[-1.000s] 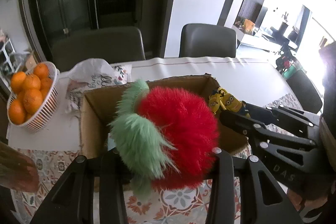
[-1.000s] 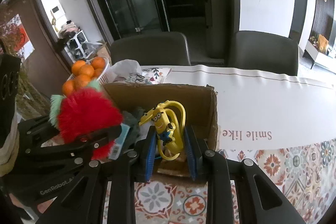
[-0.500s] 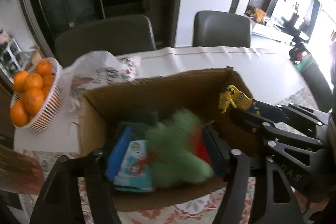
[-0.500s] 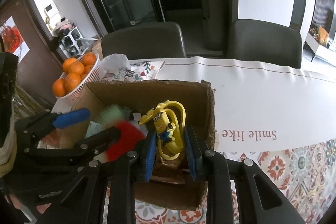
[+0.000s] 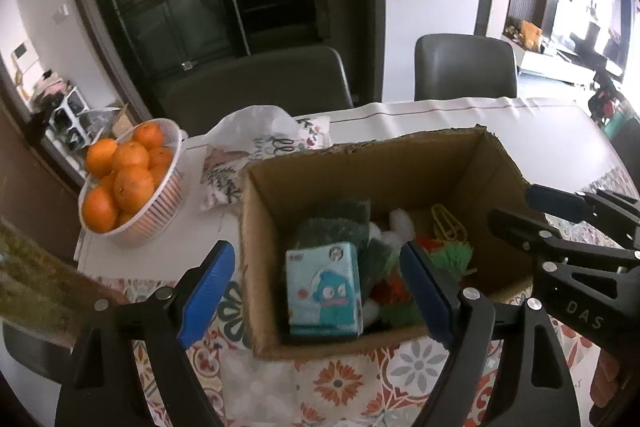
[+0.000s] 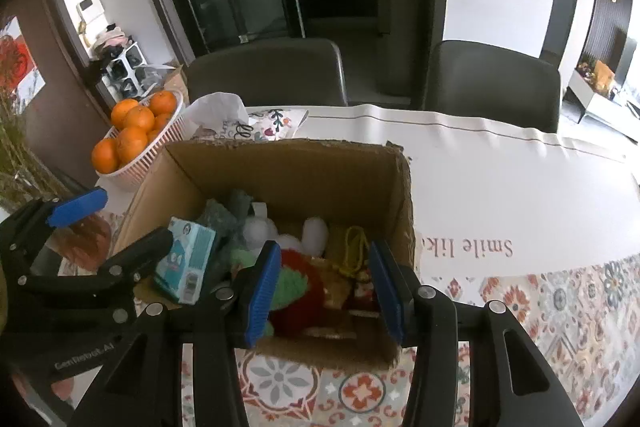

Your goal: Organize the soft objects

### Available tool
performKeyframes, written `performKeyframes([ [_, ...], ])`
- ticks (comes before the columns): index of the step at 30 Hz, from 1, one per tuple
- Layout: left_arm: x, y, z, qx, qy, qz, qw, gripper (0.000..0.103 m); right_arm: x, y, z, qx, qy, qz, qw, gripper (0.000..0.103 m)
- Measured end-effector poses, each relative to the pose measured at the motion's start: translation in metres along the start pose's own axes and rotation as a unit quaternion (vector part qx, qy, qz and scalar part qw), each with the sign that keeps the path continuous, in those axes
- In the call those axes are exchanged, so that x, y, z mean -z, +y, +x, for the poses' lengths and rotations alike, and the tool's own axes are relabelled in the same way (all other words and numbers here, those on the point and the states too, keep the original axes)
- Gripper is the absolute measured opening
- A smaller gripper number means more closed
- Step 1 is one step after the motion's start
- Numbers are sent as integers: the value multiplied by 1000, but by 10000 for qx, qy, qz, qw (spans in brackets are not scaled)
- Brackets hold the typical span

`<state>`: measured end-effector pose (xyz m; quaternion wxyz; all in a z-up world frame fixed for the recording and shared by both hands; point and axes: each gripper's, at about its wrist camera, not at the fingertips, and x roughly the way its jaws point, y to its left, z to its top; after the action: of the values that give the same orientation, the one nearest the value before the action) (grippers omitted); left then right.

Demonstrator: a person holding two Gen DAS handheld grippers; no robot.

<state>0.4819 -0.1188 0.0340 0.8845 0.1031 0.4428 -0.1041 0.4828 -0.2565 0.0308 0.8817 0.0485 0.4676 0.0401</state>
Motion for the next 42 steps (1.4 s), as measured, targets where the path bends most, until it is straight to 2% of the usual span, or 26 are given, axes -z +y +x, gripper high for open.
performKeyframes([
  [7,25,3,-32,-11,-148,-181,9997,89,23,10,-32,137,-107,1,9998,48],
  [11,44,3,-59,-92,-345,-294,9989,95,40,16,-57,241,-264,-2,9994,48],
  [14,60,4,-83,-158,-524,-367,9978,101,55,20,-76,298,-397,46,9988,57],
  [17,72,3,-106,-215,-694,-388,9966,103,72,25,-97,344,-562,69,9978,59],
  [21,90,1,-138,-316,-916,-395,9945,103,92,29,-123,372,-689,163,9968,63],
  [26,116,-3,-174,-532,-1223,-323,9905,103,121,35,-159,625,-1045,256,9922,71],
  [33,156,-7,-211,-698,-1558,-339,9847,103,165,46,-204,908,-1531,283,9836,76],
  [42,205,-9,-239,-562,-1720,-330,9829,103,216,65,-236,949,-1759,186,9796,79],
])
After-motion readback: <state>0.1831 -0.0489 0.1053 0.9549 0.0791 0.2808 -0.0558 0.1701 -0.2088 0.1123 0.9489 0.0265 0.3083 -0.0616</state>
